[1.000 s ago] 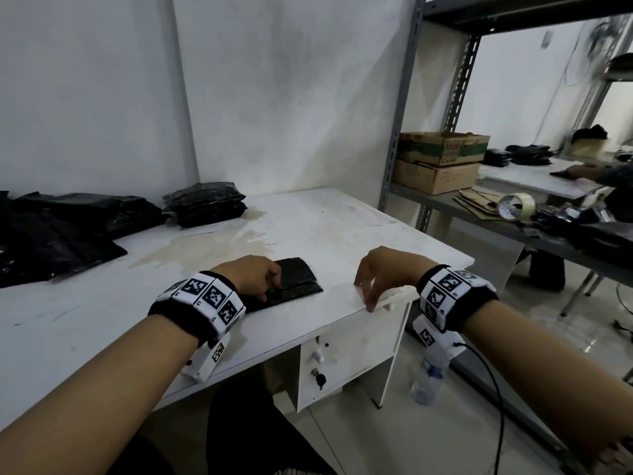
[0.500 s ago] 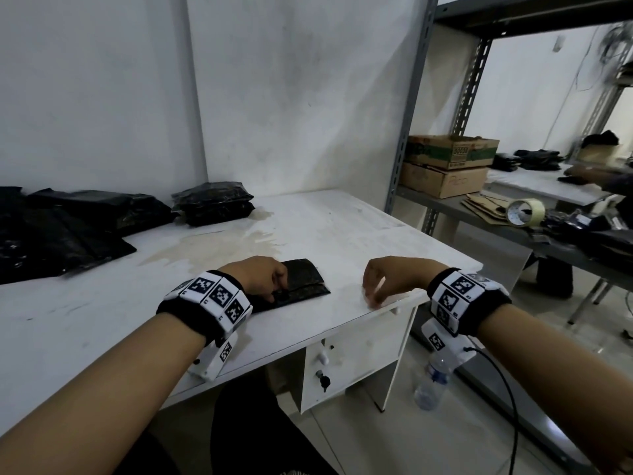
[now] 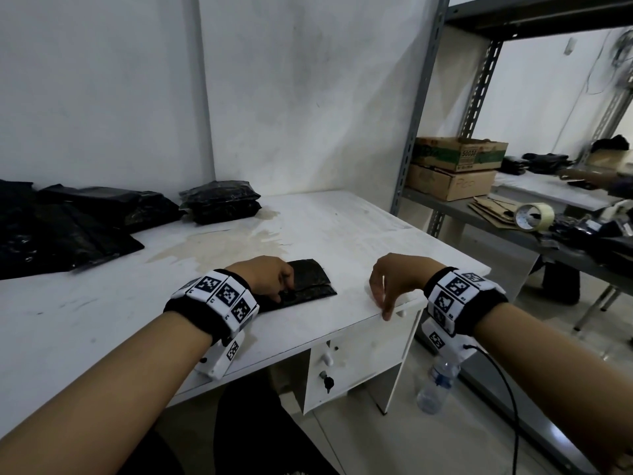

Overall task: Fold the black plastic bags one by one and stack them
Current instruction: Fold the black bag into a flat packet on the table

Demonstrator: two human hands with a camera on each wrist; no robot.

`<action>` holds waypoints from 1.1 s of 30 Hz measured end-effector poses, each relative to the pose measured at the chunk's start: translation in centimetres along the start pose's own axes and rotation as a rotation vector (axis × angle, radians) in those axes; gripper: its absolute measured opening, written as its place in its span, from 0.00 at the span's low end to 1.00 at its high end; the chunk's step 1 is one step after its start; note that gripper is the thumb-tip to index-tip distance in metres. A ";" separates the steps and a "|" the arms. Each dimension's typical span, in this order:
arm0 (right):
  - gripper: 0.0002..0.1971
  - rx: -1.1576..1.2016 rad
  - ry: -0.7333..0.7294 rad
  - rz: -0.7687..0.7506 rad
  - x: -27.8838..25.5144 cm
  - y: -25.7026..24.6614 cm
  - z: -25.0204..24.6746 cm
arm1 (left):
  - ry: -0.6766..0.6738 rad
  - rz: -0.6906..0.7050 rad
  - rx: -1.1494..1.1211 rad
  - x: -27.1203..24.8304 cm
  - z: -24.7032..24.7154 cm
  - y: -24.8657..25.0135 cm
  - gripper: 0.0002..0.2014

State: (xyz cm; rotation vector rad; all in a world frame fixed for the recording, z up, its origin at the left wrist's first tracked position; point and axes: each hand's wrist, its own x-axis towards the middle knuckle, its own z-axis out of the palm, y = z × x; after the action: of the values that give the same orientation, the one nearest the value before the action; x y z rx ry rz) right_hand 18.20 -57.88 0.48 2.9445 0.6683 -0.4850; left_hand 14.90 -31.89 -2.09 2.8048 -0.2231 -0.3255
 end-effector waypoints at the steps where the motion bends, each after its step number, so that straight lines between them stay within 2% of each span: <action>1: 0.16 0.011 0.000 0.014 0.0 0.0 -0.2 | -0.002 0.001 -0.004 0.0 0.0 0.0 0.17; 9: 0.14 0.027 0.005 0.052 0.1 0.5 -0.1 | -0.002 0.002 -0.015 -0.1 0.0 0.1 0.17; 19: 0.13 0.047 -0.082 0.062 0.8 1.2 -0.2 | -0.003 -0.006 -0.032 -0.1 0.0 0.0 0.17; 27: 0.21 0.136 -0.104 0.062 1.6 2.2 0.0 | 0.001 -0.008 -0.012 -0.1 0.0 0.1 0.17; 31: 0.07 0.219 -0.084 0.016 1.8 2.7 0.0 | 0.001 -0.006 0.003 -0.2 -0.1 0.2 0.17; 33: 0.06 0.269 -0.065 -0.006 2.0 2.9 -0.4 | 0.005 -0.004 0.022 -0.2 -0.1 0.2 0.17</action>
State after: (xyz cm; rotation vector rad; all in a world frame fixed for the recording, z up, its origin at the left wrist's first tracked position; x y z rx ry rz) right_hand 21.25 -59.59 0.24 3.1570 0.6519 -0.7213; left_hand 14.70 -31.96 -1.88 2.8274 -0.2217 -0.3185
